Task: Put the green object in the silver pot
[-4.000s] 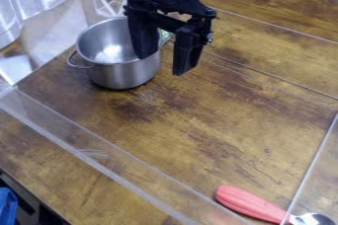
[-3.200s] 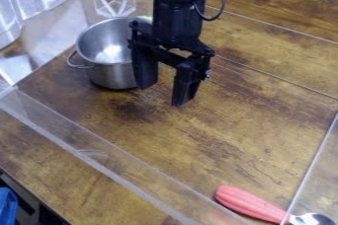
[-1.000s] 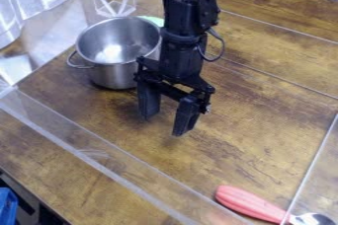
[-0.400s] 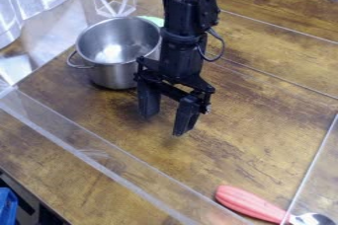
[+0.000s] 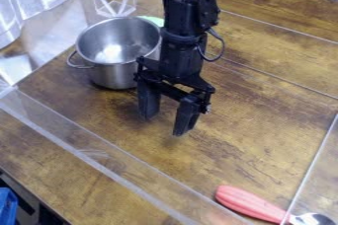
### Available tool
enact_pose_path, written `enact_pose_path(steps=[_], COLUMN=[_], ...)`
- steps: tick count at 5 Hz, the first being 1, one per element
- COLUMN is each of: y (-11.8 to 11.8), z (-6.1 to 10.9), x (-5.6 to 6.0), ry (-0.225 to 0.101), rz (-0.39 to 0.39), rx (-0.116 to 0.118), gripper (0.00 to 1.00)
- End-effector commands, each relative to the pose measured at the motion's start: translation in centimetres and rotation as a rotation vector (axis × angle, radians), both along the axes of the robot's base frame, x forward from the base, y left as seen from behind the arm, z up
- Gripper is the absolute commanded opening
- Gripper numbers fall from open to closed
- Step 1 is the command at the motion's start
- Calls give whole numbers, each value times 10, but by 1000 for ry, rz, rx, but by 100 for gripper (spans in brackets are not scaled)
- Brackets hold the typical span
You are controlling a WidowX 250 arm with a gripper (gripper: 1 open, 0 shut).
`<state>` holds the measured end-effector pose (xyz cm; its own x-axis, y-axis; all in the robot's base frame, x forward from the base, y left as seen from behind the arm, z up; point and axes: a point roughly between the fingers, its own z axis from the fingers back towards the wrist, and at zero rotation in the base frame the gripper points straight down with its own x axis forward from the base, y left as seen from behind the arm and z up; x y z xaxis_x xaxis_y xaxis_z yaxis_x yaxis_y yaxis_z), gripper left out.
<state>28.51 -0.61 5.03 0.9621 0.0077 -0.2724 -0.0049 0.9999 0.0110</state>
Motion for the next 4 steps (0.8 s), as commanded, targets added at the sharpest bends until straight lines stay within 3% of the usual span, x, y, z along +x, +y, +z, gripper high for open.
enact_pose_path(steps=[1, 4], y=[8, 9], z=[9, 6], x=[4, 5], ry=[-38, -41], rz=[30, 42], rx=[1, -1], gripper=[0, 0])
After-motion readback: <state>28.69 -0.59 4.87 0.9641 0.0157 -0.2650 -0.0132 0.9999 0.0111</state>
